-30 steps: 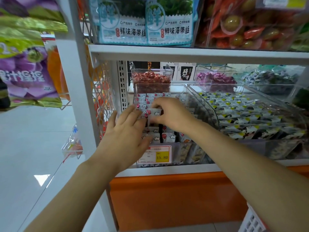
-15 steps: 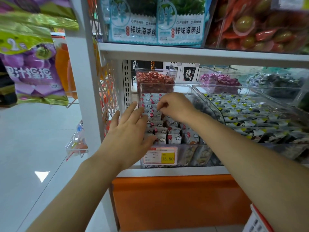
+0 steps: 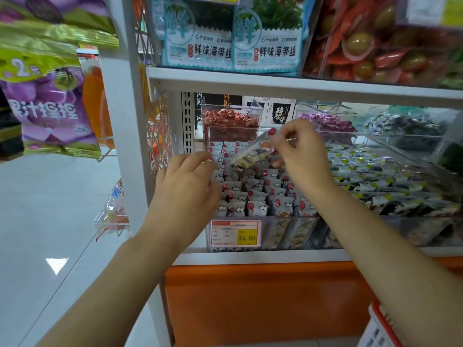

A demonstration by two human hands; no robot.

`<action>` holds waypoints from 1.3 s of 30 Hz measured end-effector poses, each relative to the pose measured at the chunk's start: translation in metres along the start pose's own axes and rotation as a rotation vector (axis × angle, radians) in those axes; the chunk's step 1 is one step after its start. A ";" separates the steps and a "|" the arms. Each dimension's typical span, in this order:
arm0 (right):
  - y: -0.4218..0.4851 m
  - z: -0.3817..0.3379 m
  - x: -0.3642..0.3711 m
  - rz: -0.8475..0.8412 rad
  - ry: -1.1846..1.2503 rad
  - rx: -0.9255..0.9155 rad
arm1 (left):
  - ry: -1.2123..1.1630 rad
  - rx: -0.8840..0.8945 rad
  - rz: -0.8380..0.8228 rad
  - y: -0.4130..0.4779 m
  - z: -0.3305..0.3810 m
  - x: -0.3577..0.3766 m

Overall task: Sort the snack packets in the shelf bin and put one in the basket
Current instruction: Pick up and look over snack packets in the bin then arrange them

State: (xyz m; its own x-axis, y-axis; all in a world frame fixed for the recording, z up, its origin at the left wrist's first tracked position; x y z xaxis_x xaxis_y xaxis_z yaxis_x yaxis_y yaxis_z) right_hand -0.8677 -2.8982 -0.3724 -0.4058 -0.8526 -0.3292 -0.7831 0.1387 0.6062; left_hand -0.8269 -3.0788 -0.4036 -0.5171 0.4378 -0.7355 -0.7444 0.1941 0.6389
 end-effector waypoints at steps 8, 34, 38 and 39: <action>-0.066 0.040 -0.033 0.037 0.535 0.374 | -0.602 -0.219 -0.166 -0.008 0.012 0.022; -0.092 0.061 -0.026 -0.013 0.831 0.638 | -1.294 -0.522 -0.202 -0.020 0.009 0.040; -0.089 0.054 -0.033 -0.038 0.578 0.485 | -1.231 -0.509 -0.245 -0.020 0.011 0.040; -0.088 0.053 -0.034 -0.035 0.537 0.451 | -1.294 -0.551 -0.280 -0.021 0.013 0.044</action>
State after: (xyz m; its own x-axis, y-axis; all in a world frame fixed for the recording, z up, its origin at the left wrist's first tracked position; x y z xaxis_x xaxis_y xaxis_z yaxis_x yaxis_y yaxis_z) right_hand -0.8096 -2.8550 -0.4531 -0.1789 -0.9751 0.1310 -0.9576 0.2032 0.2043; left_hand -0.8286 -3.0525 -0.4461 0.1894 0.9778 0.0900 -0.9765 0.1779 0.1221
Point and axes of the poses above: each hand's wrist, its own y-axis towards the middle knuckle, its own x-axis out of the palm, z = x × y, the point moved 10 cm from there along y, towards the middle knuckle, and after that the axes turned 1 degree about z, right-handed, at the moved point
